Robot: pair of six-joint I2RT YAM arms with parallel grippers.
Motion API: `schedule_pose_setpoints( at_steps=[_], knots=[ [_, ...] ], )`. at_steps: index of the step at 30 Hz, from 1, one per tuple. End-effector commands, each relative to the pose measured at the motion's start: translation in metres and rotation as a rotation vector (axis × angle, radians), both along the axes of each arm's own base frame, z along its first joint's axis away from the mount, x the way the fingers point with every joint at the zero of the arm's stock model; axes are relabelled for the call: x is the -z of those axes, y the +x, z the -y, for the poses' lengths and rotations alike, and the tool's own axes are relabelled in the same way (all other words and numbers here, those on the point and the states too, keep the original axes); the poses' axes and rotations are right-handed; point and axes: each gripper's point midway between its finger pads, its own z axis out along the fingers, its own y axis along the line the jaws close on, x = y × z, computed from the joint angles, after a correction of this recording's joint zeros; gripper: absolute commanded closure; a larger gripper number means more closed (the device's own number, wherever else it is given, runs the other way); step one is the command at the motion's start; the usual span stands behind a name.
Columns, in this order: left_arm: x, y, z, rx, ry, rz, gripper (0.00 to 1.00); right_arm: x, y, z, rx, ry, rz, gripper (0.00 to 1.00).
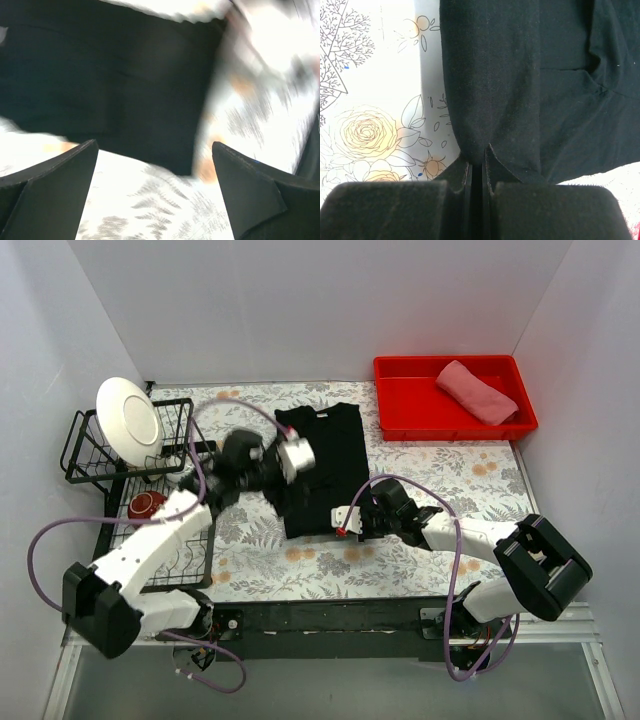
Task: Roll the t-shirts
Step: Roll the T-shirt to the center of the board.
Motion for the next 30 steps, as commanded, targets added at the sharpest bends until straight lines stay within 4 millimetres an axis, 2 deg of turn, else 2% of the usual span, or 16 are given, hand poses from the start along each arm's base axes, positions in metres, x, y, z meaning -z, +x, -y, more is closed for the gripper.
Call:
schedule_pose_setpoints(
  at_steps=[1, 2, 4, 7, 12, 19, 22, 23, 24, 26, 28, 29, 30],
  knots=[
    [0.049, -0.042, -0.023, 0.202, 0.184, 0.308, 0.02, -0.008, 0.003, -0.004, 0.026, 0.018, -0.024, 0.99],
    [0.074, -0.047, -0.031, 0.241, 0.233, 0.337, 0.02, -0.006, 0.001, -0.002, 0.033, 0.016, -0.037, 0.99],
    [0.079, -0.047, -0.029, 0.260, 0.223, 0.383, 0.02, -0.006, 0.000, -0.001, 0.035, 0.014, -0.044, 0.99],
    [0.094, -0.053, -0.022, 0.299, 0.203, 0.341, 0.02, -0.002, -0.007, 0.001, 0.015, 0.004, -0.068, 0.99],
    [0.108, -0.053, -0.008, 0.329, 0.173, 0.310, 0.05, -0.001, -0.010, 0.001, 0.019, 0.004, -0.087, 0.99],
    [0.135, -0.073, 0.002, 0.434, 0.176, 0.249, 0.13, -0.005, -0.006, -0.006, 0.036, 0.044, -0.094, 0.99],
    [0.155, -0.070, 0.001, 0.430, 0.223, 0.239, 0.19, -0.011, -0.004, -0.010, 0.037, 0.061, -0.095, 0.99],
    [0.153, -0.062, 0.003, 0.407, 0.222, 0.264, 0.21, -0.011, -0.005, -0.011, 0.036, 0.065, -0.101, 0.99],
    [0.162, -0.060, 0.003, 0.404, 0.236, 0.249, 0.25, -0.014, -0.004, -0.013, 0.033, 0.073, -0.099, 0.99],
    [0.166, -0.051, 0.008, 0.382, 0.228, 0.269, 0.28, -0.014, -0.006, -0.014, 0.028, 0.071, -0.111, 0.99],
    [0.185, -0.049, 0.006, 0.373, 0.263, 0.216, 0.36, -0.016, -0.006, -0.015, 0.024, 0.074, -0.118, 0.99],
    [0.180, -0.043, 0.010, 0.358, 0.252, 0.221, 0.40, -0.016, -0.007, -0.016, 0.022, 0.075, -0.120, 0.99],
    [0.181, -0.041, 0.010, 0.334, 0.255, 0.205, 0.50, -0.016, -0.007, -0.015, 0.021, 0.071, -0.126, 0.99]
  ],
)
